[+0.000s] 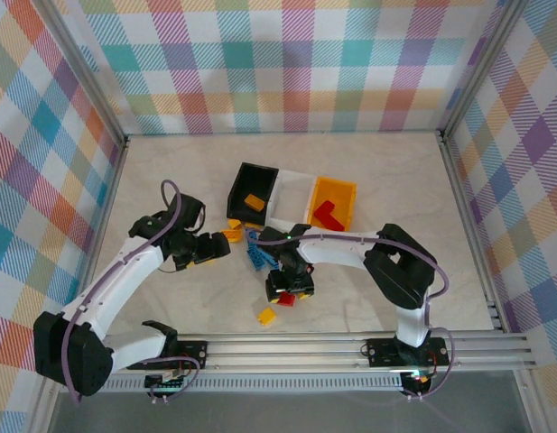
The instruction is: Sort the legos into containers by color
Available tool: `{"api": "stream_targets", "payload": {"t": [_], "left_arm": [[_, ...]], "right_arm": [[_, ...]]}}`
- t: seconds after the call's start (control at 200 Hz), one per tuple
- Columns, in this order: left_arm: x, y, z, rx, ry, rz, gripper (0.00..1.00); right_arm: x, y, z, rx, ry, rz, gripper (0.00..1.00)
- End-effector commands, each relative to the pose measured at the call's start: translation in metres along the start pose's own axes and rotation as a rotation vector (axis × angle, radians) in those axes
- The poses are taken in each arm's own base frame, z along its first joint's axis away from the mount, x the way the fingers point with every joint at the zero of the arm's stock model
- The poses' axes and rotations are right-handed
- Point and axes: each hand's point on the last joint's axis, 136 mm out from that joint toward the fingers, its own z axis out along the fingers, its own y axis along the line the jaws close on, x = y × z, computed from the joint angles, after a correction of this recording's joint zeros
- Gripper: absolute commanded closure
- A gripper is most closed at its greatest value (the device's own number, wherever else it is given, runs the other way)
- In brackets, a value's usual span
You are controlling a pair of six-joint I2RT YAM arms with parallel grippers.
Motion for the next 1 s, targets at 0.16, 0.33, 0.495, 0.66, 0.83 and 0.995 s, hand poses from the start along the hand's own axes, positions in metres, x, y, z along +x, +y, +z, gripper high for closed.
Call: {"api": "stream_targets", "payload": {"t": [0.16,0.33,0.495,0.66,0.83,0.995], "left_arm": [[0.007,0.011,-0.004,-0.021,0.001,-0.007,0.13],[0.007,0.011,-0.003,-0.02,0.005,-0.009,0.13],[0.007,0.01,0.0,-0.016,0.014,-0.015,0.13],[0.006,0.009,0.004,-0.009,0.018,-0.021,0.13],[0.001,0.004,0.007,-0.003,0.026,-0.017,0.13],[0.001,0.001,0.01,0.011,0.034,-0.019,0.13]], "right_arm": [[-0.006,0.004,0.004,0.007,-0.006,0.027,0.43],[-0.005,0.003,0.001,0.015,-0.014,0.021,0.6],[-0.003,-0.002,-0.004,0.031,-0.024,0.02,0.74],[0.002,-0.008,-0.017,0.046,-0.049,0.018,0.81],[0.003,-0.013,-0.04,0.045,-0.092,0.018,0.82],[-0.009,-0.02,-0.078,-0.016,-0.149,0.048,0.83]]}}
